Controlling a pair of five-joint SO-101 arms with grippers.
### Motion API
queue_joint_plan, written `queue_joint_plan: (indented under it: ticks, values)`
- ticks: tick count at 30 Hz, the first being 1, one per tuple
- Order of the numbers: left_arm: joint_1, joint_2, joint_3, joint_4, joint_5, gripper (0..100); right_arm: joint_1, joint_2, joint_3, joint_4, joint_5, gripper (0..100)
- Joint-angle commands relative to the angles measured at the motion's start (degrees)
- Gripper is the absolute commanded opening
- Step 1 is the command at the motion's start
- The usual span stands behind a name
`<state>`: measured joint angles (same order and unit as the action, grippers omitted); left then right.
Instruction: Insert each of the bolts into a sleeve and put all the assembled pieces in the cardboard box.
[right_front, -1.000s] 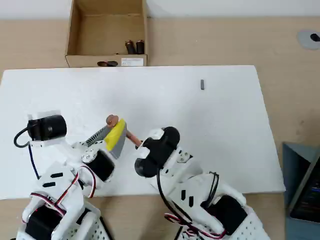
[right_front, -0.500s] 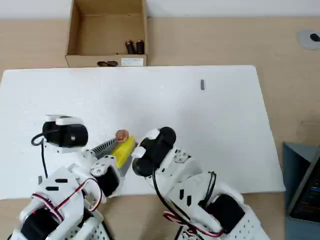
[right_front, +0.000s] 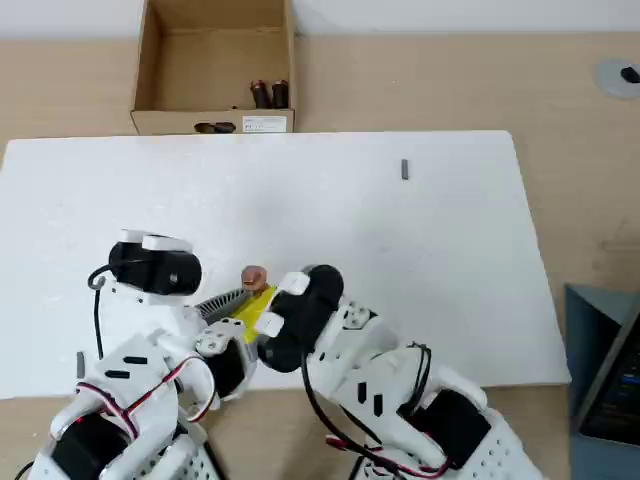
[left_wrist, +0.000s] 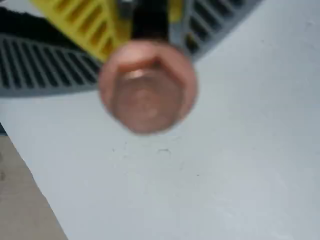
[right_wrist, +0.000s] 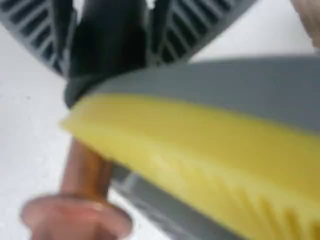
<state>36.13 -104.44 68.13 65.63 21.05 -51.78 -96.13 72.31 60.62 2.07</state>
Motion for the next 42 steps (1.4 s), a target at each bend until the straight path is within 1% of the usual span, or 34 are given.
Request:
queue_joint_plan:
  ticks: [1,4,6,9,11,15,17,21,24,26,30,31,33,36,39,42]
  values:
    - [-1.3,0.0,0.1,0.1,-2.0,1,-1.7,-0.9,-2.6,-2.9,1.7,0.9]
    - [-1.5,0.0,-1.3,0.5,-2.0,3,-1.7,-0.9,-2.5,-2.9,1.7,0.9]
    - [-1.7,0.0,-1.7,0.4,-1.8,10,-1.6,-0.9,-2.5,-2.9,1.7,0.9]
    - [-5.6,0.1,-2.5,0.5,-2.0,19,-1.5,-0.9,-2.5,-2.9,1.7,0.9]
    - [-8.8,0.2,-3.2,0.5,-3.3,21,-1.5,-0.9,-2.5,-2.8,1.7,0.9]
    - [-14.3,0.1,-4.3,0.5,-7.6,20,-1.5,-0.9,-2.1,-2.8,1.4,0.9]
    - [-16.3,0.1,-5.5,0.5,-8.2,20,-1.5,-0.9,-1.5,-2.8,1.4,0.9]
    - [-17.6,0.1,-8.5,0.5,-8.4,20,-1.4,-0.9,-0.9,-2.9,1.3,0.9]
    - [-19.6,0.0,-10.4,0.5,-8.2,20,1.1,-0.9,-0.9,-2.9,1.2,0.9]
    - [-21.6,0.0,-11.2,0.5,-8.4,16,4.0,-0.9,-0.9,-2.9,1.2,0.9]
    - [-26.3,0.0,-12.0,0.5,-8.4,1,10.3,-0.9,-1.3,-2.6,1.2,0.9]
    - [-27.6,0.0,-11.8,0.6,-8.4,0,11.7,-0.9,-1.3,-2.6,1.1,0.9]
    - [-30.4,0.0,-11.4,1.5,-8.4,1,14.3,-0.9,-1.4,-2.5,-1.1,0.9]
    - [-33.4,0.0,-10.5,3.3,-8.4,0,16.8,-0.7,-3.3,-1.4,-7.7,0.9]
    - [-35.6,0.0,-7.4,6.6,-8.4,0,17.2,-0.4,-5.8,1.7,-12.5,0.9]
    - [-37.3,0.0,-2.5,8.9,-8.5,0,17.3,-0.4,-8.6,4.8,-15.2,0.9]
